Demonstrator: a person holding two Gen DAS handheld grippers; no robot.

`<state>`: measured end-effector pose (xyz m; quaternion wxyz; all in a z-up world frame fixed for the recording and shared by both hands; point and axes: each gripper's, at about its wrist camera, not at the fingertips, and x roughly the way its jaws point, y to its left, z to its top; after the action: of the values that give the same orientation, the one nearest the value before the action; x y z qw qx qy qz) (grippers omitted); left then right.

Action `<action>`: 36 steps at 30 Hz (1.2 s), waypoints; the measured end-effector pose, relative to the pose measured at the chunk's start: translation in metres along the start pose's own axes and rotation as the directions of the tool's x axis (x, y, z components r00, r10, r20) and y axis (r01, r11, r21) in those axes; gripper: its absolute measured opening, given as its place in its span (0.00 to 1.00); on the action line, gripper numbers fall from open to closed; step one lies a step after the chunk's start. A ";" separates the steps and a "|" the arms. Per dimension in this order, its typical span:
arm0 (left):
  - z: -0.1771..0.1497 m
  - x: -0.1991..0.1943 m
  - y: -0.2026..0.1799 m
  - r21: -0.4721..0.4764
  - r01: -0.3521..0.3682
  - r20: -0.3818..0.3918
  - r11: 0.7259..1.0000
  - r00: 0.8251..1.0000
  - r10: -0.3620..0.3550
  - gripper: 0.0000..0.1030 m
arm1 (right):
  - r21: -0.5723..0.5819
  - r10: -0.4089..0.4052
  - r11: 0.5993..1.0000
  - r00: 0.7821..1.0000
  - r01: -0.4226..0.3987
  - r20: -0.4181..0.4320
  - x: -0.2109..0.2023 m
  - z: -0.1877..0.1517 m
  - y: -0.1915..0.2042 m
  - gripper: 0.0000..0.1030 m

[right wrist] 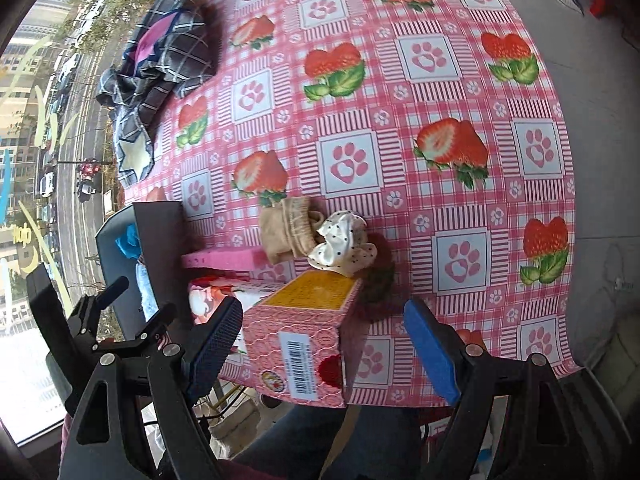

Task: Organize soft objects
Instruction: 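Withdraw both tools from the box toward the sponge and scrunchie on the table, then grasp the pink foam sponge with the left tool while the right tool grasps the polka-dot scrunchie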

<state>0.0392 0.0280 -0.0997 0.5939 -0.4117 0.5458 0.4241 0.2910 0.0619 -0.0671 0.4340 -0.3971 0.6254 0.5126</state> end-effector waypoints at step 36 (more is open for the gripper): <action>0.111 0.130 -0.019 0.152 -0.173 -0.206 0.973 0.957 0.203 1.00 | 0.041 -0.206 0.975 0.962 0.216 -0.181 0.116 0.071 -0.097 0.82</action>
<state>0.0967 0.1350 -0.2215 0.5128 -0.3618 0.6718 0.3933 0.3561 0.1100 -0.2130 0.4411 -0.4918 0.6306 0.4072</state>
